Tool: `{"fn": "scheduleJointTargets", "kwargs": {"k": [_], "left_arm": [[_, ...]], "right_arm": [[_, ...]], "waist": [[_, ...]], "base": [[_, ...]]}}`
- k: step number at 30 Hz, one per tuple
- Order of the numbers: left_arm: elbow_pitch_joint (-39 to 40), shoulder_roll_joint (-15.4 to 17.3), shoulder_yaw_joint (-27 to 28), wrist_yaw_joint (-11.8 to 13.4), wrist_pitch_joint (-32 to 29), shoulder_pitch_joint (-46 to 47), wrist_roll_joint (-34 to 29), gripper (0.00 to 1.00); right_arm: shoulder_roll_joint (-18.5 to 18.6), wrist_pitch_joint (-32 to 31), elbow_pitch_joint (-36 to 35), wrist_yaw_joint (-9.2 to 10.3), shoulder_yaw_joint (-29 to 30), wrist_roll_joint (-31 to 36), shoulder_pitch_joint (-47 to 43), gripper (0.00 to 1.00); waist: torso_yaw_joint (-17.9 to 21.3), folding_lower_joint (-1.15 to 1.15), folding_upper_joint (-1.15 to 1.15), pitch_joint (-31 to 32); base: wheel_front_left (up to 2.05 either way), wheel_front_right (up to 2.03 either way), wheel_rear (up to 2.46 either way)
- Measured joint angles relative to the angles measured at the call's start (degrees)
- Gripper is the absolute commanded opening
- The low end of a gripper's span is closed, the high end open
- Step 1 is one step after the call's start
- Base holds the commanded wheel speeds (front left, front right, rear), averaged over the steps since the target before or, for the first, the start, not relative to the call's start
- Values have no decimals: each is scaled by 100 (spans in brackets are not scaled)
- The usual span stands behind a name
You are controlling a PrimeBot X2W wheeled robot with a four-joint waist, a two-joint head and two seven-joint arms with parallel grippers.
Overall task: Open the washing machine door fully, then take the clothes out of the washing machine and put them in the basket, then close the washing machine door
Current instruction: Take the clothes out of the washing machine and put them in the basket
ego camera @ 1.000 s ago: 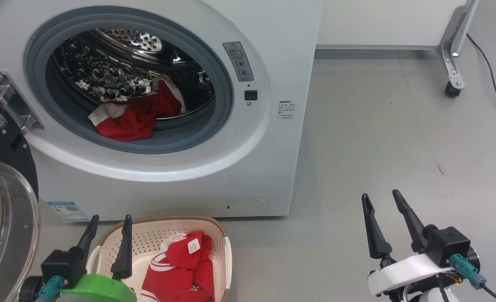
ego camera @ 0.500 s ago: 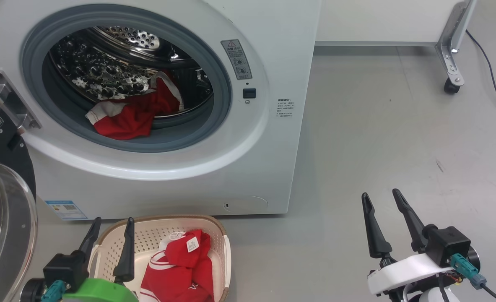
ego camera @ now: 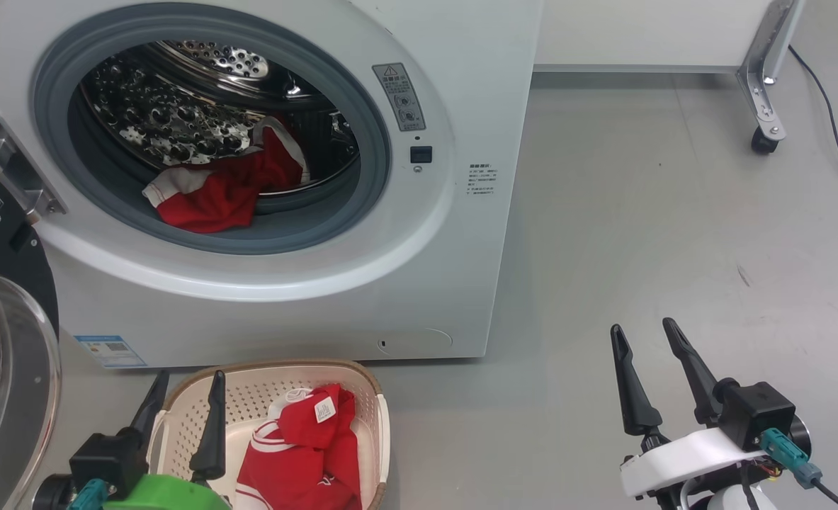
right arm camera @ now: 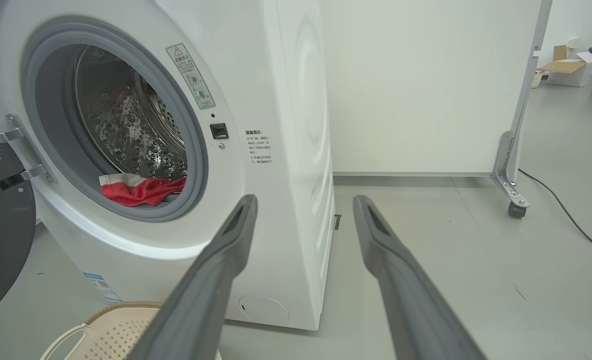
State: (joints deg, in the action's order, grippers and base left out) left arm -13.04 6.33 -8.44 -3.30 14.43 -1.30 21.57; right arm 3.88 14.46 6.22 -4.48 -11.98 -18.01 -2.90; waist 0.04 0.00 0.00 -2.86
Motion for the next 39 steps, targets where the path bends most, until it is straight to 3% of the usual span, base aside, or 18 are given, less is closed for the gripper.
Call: {"fn": "scheduleJointTargets", "kwargs": {"k": [19, 30, 39], "left_arm": [[143, 87, 99, 70, -157, 162, -10, 100], [69, 677, 298, 159, -771, 1306, -297, 100], [-252, 1020, 603, 404, -1610, 2418, -294, 100]], "right_arm": [[16, -1, -229, -14, -234, 88, 87, 100], [-38, -1, -244, -15, -500, 103, 451, 100], [-71, -1, -250, -15, -657, 82, 733, 100]], "waist": [[253, 0, 0, -706], [663, 0, 0, -1441], [1089, 0, 0, -1946]], "base": [[0, 0, 0], [0, 0, 0], [0, 0, 0]]}}
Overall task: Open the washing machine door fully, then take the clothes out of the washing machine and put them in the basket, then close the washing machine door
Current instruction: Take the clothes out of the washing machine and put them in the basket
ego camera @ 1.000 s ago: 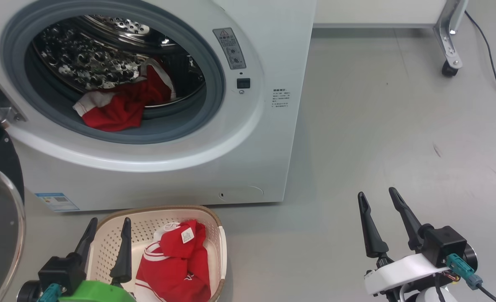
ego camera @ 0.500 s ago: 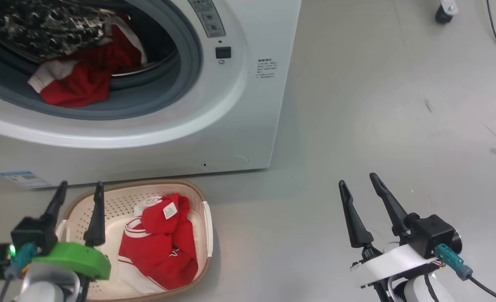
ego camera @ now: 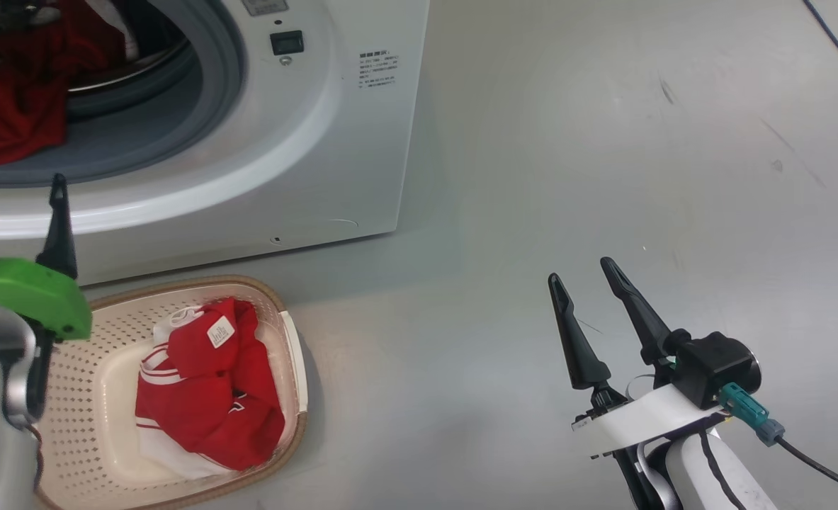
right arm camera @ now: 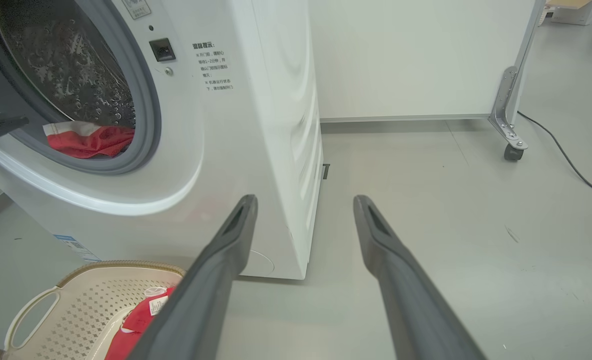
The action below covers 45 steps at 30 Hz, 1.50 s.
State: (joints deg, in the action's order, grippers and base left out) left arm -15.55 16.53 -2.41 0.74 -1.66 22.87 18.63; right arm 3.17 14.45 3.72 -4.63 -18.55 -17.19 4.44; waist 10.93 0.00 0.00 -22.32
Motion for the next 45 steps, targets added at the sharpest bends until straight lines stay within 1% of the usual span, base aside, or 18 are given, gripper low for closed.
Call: {"fn": "scheduleJointTargets", "kwargs": {"k": [6, 14, 16, 19, 20, 24, 29, 33, 36, 38, 43, 45], "left_arm": [[-296, 500, -3, 5, -515, 704, -291, 100], [-749, 860, -196, -3, -1174, 1558, -583, 100], [-894, 1025, -333, -15, -1313, 1726, -801, 100], [-1106, 1182, -326, -8, -1502, 1936, -918, 100], [-1179, 1216, -326, -4, -1555, 1996, -939, 100], [-1393, 1306, -331, -4, -1755, 2220, -994, 100], [-1573, 1397, -404, -4, -1903, 2485, -1140, 100], [-1736, 1448, -441, -1, -1975, 2687, -1178, 100], [-1878, 1495, -502, 7, -2079, 2821, -1345, 100], [-1940, 1516, -479, 60, -2142, 2922, -1345, 100], [-2109, 1568, -471, 102, -2260, 3114, -1380, 100], [-2232, 1575, -470, 105, -2327, 3161, -1379, 100]], "right_arm": [[-34, 0, 12, 1, -98, -55, 214, 100], [-42, 0, 1, 22, -144, -140, 431, 100], [-43, 0, -9, 24, -152, -146, 475, 100], [-44, 0, -35, 38, -244, -257, 524, 100], [-45, 0, -44, 70, -268, -303, 554, 100], [-47, 0, -104, 83, -344, -403, 615, 100], [-48, 1, -146, 181, -376, -452, 670, 100], [-49, 1, -160, 186, -424, -499, 721, 100], [-52, 1, -168, 249, -449, -503, 742, 100], [-53, 1, -191, 275, -489, -543, 764, 100], [-54, 1, -224, 281, -547, -558, 833, 100], [-56, 1, -231, 327, -552, -558, 836, 100]], "waist": [[274, 0, 0, -320], [567, 0, 0, -689], [623, 0, 0, -766], [697, 0, 0, -865], [721, 0, 0, -893], [803, 0, 0, -1002], [884, 0, 0, -1123], [934, 0, 0, -1205], [964, 0, 0, -1246], [980, 0, 0, -1277], [1021, 0, 0, -1337], [1041, 0, 0, -1362]], "base": [[0, 0, 0], [0, 0, 0], [0, 0, 0], [0, 0, 0], [0, 0, 0], [0, 0, 0], [0, 0, 0], [0, 0, 0], [0, 0, 0], [0, 0, 0], [0, 0, 0], [0, 0, 0]]}}
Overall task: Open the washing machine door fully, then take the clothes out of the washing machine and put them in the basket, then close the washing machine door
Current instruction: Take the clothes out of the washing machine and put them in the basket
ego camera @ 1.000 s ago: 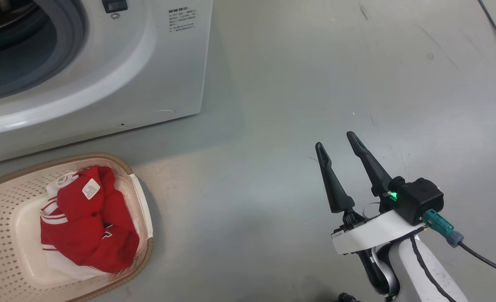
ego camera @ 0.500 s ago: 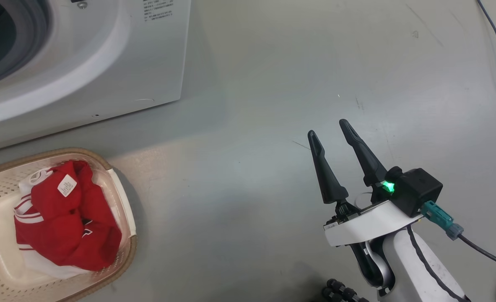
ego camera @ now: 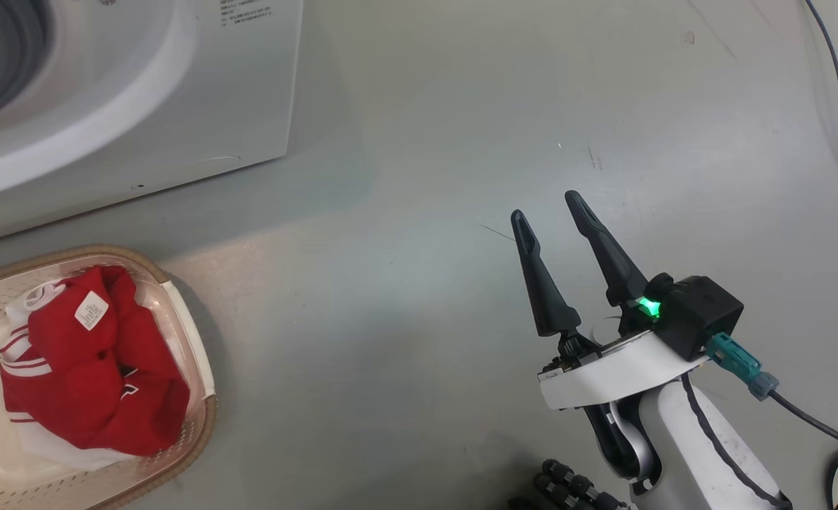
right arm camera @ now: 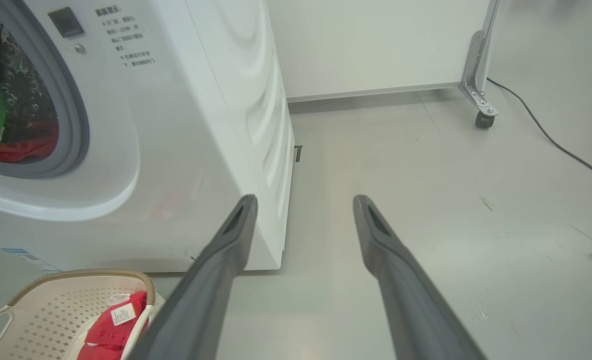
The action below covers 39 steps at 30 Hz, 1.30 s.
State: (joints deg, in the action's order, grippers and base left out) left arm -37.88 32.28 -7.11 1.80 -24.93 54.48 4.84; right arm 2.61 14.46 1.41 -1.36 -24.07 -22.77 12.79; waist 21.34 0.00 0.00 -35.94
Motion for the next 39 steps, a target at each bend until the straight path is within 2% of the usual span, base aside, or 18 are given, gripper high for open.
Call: {"fn": "scheduleJointTargets", "kwargs": {"k": [14, 15, 16, 17, 31, 39], "left_arm": [[-465, -18, 59, 1, -232, 288, 25, 100], [-493, -40, 82, 1, -253, 312, 70, 44], [-515, -56, 91, 1, -255, 333, 101, 9], [-528, -70, 90, 1, -255, 342, 109, 0], [-813, -376, -34, -19, 241, 354, 115, 0], [-881, -780, -74, -356, 976, 170, 403, 0]], "right_arm": [[1, 0, -43, 101, -30, -54, 88, 100], [1, 0, -51, 102, -30, -54, 92, 100], [1, 0, -51, 102, -30, -54, 92, 100], [1, 0, -53, 103, -30, -54, 92, 100], [2, 0, -18, 110, 15, -43, 138, 100], [3, 2, 132, 110, 94, 22, 133, 100]], "waist": [[31, 0, 0, -66], [28, 0, 0, -67], [24, 0, 0, -67], [19, 0, 0, -67], [-107, 0, 0, 149], [-221, 0, 0, 525]], "base": [[0, 0, 0], [0, 0, 0], [0, 0, 0], [0, 0, 0], [0, 0, 0], [0, 0, 0]]}}
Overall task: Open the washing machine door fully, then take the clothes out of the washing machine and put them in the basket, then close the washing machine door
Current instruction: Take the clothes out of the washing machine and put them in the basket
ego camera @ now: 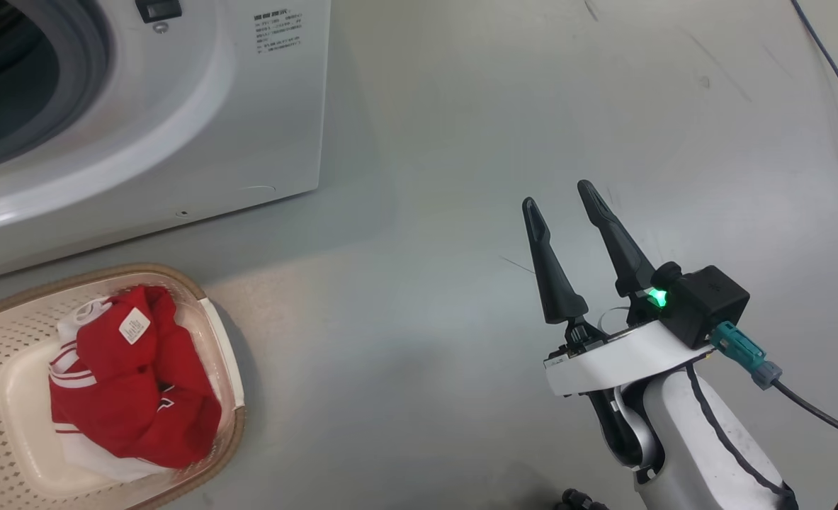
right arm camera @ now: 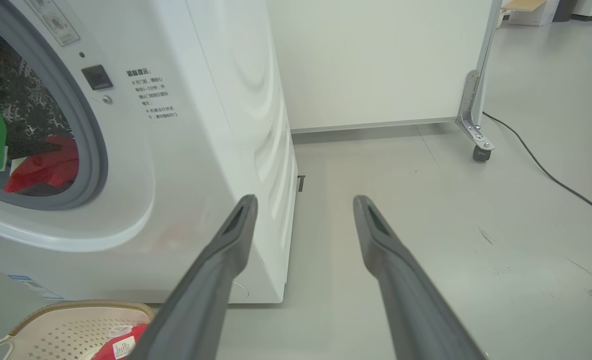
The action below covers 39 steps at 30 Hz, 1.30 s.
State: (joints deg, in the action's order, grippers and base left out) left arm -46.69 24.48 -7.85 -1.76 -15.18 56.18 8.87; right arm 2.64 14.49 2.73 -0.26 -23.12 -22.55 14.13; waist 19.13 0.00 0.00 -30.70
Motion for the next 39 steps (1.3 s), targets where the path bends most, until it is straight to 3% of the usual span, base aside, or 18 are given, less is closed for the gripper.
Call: {"fn": "scheduleJointTargets", "kwargs": {"k": [6, 20, 27, 33, 39], "left_arm": [[-89, -447, 41, -243, 411, -287, 332, 0], [-98, -772, -305, -457, 1194, -1034, 378, 0], [52, -793, -333, -467, 1615, -1433, 435, 0], [264, -1084, -334, -470, 2049, -1800, 614, 0], [558, -1161, -333, -510, 2464, -2075, 679, 0]], "right_arm": [[2, 1, 148, -8, 105, 111, -68, 100], [24, 1, 297, -27, 366, 214, -365, 100], [42, 1, 357, -83, 430, 247, -554, 100], [55, 1, 378, -96, 530, 248, -699, 100], [88, 1, 393, -132, 582, 264, -850, 100]], "waist": [[-128, 0, 0, 300], [-567, 0, 0, 1067], [-807, 0, 0, 1390], [-979, 0, 0, 1654], [-1138, 0, 0, 1892]], "base": [[0, 0, 0], [0, 0, 0], [0, 0, 0], [0, 0, 0], [0, 0, 0]]}}
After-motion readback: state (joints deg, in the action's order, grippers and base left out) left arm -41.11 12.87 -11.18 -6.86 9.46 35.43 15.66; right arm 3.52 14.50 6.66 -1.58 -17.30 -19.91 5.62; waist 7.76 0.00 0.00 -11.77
